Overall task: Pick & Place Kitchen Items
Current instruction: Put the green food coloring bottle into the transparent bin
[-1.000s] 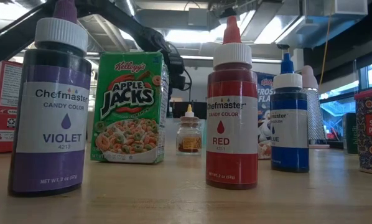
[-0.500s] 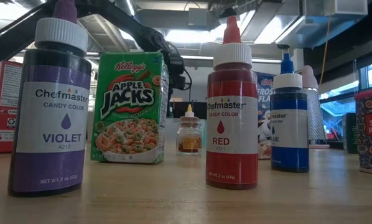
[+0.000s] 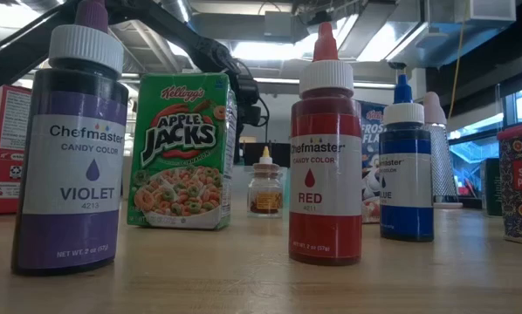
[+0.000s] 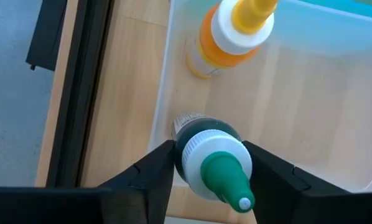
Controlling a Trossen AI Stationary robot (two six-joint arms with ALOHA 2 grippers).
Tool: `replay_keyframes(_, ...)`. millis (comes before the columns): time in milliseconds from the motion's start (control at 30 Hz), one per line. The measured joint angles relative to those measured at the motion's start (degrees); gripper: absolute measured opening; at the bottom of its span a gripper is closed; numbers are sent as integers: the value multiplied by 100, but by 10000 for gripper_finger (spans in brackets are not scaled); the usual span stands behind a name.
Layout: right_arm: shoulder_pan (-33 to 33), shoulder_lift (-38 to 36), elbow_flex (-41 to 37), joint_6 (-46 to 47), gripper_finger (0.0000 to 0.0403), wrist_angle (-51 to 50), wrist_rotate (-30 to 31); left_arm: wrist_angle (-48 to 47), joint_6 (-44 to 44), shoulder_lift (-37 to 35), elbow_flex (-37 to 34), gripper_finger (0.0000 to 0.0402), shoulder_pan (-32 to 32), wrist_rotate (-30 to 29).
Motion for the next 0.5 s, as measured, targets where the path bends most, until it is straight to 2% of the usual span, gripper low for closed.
replay_keyframes(333, 0, 0, 0, 0, 165, 2, 0, 44, -132, 196, -4, 245, -2, -166)
replay_keyframes(500, 0, 0, 0, 0, 165, 0, 2, -188, 60, 153, 56, 252, -44, -215)
